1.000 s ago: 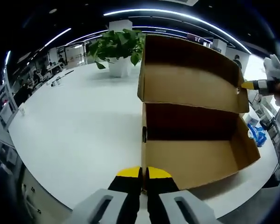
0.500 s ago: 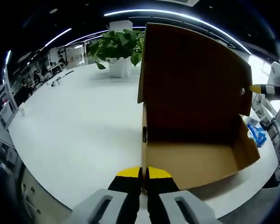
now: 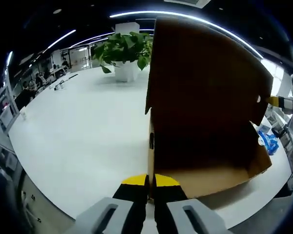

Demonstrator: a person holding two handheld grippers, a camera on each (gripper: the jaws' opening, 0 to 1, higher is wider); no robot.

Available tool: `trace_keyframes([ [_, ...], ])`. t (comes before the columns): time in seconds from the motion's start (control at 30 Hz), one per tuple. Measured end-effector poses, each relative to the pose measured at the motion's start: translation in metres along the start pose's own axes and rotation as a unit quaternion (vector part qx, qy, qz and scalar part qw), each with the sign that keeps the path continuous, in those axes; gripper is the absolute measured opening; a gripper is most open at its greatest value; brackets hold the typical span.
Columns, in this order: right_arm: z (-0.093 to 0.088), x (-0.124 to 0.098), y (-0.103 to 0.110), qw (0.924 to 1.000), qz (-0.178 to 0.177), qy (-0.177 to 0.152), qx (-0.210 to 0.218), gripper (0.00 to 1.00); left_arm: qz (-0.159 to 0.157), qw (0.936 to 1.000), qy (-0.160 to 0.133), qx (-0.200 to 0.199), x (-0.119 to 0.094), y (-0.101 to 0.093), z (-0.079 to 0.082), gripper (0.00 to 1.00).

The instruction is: Operate the shoe box by opening the lid, removing the specified soft item, and placing it in the target area until the item is outside and the box remains undamaged.

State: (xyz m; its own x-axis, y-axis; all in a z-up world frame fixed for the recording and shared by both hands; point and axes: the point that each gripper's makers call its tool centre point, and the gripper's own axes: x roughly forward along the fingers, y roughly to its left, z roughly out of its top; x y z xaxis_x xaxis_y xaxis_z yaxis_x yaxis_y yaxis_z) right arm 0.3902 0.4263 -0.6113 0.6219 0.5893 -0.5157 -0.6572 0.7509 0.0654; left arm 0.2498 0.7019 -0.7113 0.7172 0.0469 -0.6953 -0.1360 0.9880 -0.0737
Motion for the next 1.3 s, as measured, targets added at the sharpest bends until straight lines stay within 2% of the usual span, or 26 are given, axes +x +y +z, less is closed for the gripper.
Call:
trace_keyframes([
  [0.23,-0.006,-0.006,0.007,1.0000,-0.002,-0.004,-0.001,0.00,-0.002,1.0000,-0.002,-0.001,0.001,0.001,0.000,0.02],
  [0.5,-0.014,-0.011,0.013,0.9994,-0.021,-0.016,-0.024,0.00,-0.008,0.9999,-0.010,-0.003,0.000,0.001,0.000,0.02],
  [0.93,-0.025,-0.017,0.017,0.9992,-0.029,-0.024,-0.010,0.00,-0.018,0.9998,-0.013,0.001,-0.001,-0.001,0.000,0.04],
  [1.3,-0.030,-0.019,0.019,0.9988,-0.035,-0.033,-0.007,0.00,-0.027,0.9993,-0.015,0.024,-0.001,-0.002,0.002,0.05],
])
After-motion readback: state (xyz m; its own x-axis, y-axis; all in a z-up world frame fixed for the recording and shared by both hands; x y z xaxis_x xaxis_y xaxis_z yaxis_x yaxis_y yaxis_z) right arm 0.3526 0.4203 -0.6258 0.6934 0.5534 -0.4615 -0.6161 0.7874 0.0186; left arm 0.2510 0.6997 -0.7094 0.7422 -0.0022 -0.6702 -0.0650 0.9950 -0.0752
